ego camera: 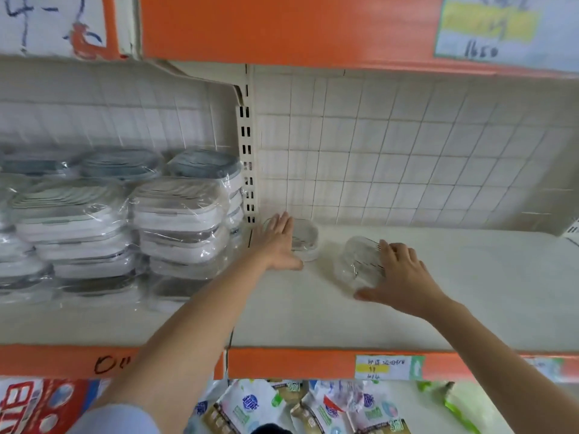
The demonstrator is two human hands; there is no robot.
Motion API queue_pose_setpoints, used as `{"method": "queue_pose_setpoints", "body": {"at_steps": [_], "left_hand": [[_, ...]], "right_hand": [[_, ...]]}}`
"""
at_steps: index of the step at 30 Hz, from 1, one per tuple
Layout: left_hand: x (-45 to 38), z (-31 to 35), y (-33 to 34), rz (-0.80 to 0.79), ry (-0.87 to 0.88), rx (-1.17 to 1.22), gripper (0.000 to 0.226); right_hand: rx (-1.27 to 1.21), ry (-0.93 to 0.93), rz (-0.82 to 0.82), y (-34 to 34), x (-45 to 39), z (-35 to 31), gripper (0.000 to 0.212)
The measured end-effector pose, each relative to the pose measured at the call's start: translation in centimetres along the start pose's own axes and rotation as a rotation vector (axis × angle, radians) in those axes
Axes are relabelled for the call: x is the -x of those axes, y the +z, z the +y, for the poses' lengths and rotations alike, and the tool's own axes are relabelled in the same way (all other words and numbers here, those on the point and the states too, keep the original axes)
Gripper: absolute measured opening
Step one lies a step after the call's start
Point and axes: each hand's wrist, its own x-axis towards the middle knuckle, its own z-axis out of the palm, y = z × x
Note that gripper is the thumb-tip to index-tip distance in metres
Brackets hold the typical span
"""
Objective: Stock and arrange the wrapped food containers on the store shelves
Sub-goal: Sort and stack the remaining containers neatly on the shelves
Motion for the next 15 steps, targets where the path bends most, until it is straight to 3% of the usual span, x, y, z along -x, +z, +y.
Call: {"method": "queue_pose_setpoints", "body": {"at_steps": [6,10,15], "left_hand": [[3.4,1.8,1.4,0.077,0.083,-0.031,0.096],[7.7,2.2,0.7,-0.048,0.119,0.011,0.099],[14.7,3.4,-1.8,0.112,0.176,0.017,0.091]], "right_hand": [[0.098,0.07,-0.041,0.6,4.4,-0.2,0.115],[0.143,0.056,0.016,-0.7,7.2,-1.7,0.109],[0.177,-0.01,0.026,-5.3,11.6,-3.3,0.11]]}}
